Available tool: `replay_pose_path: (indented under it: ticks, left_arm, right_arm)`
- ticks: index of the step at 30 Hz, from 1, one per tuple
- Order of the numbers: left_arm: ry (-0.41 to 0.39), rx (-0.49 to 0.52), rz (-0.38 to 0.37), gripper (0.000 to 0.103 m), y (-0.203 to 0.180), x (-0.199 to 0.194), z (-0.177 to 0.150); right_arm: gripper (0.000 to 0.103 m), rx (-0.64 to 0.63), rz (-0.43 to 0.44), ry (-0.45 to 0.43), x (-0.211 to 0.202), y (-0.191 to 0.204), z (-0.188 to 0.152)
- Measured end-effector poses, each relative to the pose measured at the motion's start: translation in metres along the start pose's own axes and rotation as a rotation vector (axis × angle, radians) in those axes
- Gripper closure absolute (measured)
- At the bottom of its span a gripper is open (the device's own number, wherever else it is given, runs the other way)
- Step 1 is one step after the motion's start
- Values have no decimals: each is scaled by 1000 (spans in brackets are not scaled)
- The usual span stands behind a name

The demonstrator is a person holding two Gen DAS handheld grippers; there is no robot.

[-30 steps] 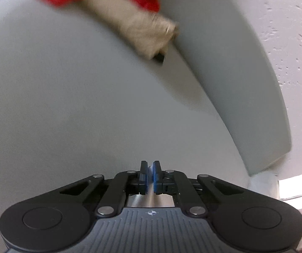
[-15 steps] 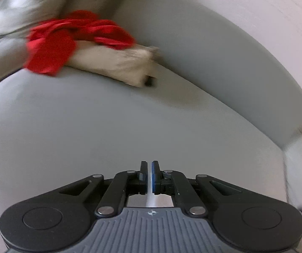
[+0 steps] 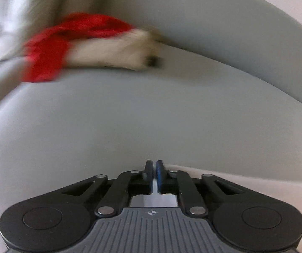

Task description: Fold clothes

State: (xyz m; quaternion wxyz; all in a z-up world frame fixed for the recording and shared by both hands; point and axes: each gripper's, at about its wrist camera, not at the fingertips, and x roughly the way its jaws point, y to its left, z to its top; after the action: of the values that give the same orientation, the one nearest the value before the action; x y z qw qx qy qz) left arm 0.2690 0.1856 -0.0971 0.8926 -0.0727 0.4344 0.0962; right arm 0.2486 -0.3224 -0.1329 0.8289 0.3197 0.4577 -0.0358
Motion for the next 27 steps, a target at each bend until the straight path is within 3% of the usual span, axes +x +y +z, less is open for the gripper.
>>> replay_pose_path:
  ticks: [1, 2, 3, 4, 6, 11, 14, 17, 19, 21, 23, 25, 27]
  left_arm:
    - [-15, -19, 50, 96, 9, -3, 2]
    - [-27, -39, 57, 97, 17, -11, 3]
    - [-36, -55, 24, 96, 24, -23, 1]
    - [-44, -72, -12, 96, 30, -36, 0]
    - [-54, -50, -84, 94, 31, -71, -10]
    - [-55, 57, -166, 89, 22, -163, -50]
    - [-63, 98, -224, 82, 18, -184, -77]
    - [-63, 99, -248, 86, 6, -160, -95]
    - [-78, 63, -283, 92, -5, -138, -102]
    - [-99, 65, -297, 92, -17, -118, -107]
    - [-91, 49, -213, 92, -20, -104, -111]
    - [-85, 46, -86, 95, -9, -105, -118]
    - [-80, 58, 14, 94, 2, -110, -124]
  right_arm:
    - [101, 37, -21, -36, -6, -12, 5]
    - [91, 49, -94, -76, -17, -18, 8]
    - [90, 60, -168, -115, -27, -24, 12]
    - [90, 65, -160, -146, -41, -30, 12]
    - [90, 118, -76, -164, -72, -38, 7]
    - [86, 60, 73, -251, -170, -21, -36]
    - [65, 24, 149, -296, -223, -16, -70]
    - [63, -54, 167, -268, -221, -8, -95]
    - [65, -60, 177, -189, -188, -4, -108]
    - [78, -63, 215, -103, -148, -1, -115]
    - [82, -67, 262, -16, -106, 2, -121]
    - [82, -64, 227, 1, -98, -2, -143]
    - [103, -62, 183, -5, -100, -10, -160]
